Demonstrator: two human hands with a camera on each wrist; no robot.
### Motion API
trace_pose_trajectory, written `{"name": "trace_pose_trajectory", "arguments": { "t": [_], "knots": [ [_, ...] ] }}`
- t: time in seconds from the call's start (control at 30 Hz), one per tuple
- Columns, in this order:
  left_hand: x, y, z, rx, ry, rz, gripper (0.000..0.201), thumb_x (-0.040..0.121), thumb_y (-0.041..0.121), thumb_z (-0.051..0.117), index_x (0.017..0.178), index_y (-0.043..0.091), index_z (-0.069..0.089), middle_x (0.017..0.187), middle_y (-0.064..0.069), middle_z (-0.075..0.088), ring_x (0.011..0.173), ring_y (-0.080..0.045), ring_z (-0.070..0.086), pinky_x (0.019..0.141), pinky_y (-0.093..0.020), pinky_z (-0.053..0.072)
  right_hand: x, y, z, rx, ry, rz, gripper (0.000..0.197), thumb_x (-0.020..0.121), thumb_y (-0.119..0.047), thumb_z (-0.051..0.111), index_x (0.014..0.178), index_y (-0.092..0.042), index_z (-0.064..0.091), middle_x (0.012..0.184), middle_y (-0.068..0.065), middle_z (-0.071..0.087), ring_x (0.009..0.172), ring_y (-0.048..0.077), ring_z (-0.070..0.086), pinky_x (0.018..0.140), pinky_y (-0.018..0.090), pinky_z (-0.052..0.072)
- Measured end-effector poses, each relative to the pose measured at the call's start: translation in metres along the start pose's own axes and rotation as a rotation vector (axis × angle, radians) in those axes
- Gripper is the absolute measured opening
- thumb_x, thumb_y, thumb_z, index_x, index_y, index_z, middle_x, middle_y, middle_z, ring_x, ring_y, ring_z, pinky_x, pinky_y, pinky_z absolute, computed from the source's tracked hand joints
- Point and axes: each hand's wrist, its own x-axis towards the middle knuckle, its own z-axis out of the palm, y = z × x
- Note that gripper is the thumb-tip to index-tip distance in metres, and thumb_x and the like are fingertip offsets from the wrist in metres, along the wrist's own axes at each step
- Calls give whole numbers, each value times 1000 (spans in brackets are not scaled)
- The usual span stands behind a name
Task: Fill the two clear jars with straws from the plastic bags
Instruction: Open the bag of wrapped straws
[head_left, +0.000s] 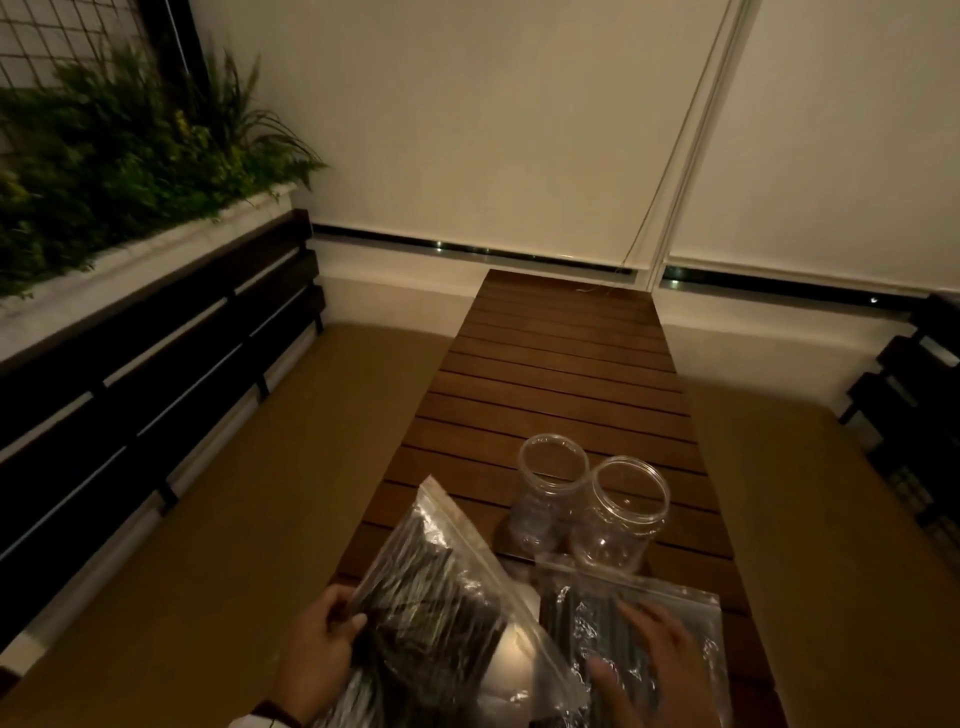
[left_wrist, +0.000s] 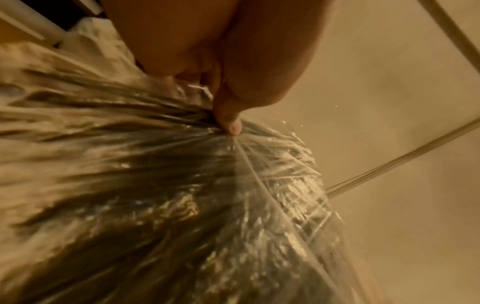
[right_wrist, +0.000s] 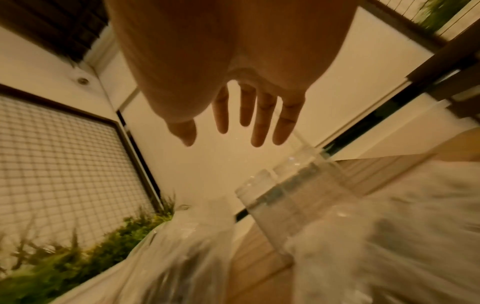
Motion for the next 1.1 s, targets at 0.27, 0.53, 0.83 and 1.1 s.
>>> {"name": "trace_pose_trajectory", "arguments": {
  "t": [0.27,0.53,0.83,1.1],
  "knots": [
    [-5,59,7,-245,-122,206,8,88,25,64,95,20,64,98,0,71,95,-17,67,73,-24,53,21,-76,27,45,-157,-190,45,88,-39,71,106,-74,49,108,-36,62,101,-17,57,82,9,49],
    [-11,114,27,-69,-1,439,20,90,46,53,88,26,53,88,6,60,76,1,59,68,-19,47,34,-95,42,-58,-91,-142,31,98,-31,57,129,-37,55,119,-17,52,103,-8,45,79,5,36],
    [-12,150,31,201,-134,342,33,93,41,53,72,16,46,63,5,47,56,-10,43,53,-24,34,31,-98,42,142,-250,-230,31,96,-21,58,110,-48,54,98,-28,64,83,-1,67,73,23,57],
    [-1,160,6,237,-381,394,19,97,20,50,88,6,59,81,-2,62,69,-13,58,68,-34,54,42,-96,15,219,-377,-183,11,100,-38,54,98,-34,65,93,-6,70,79,10,69,67,25,55]
  ]
}}
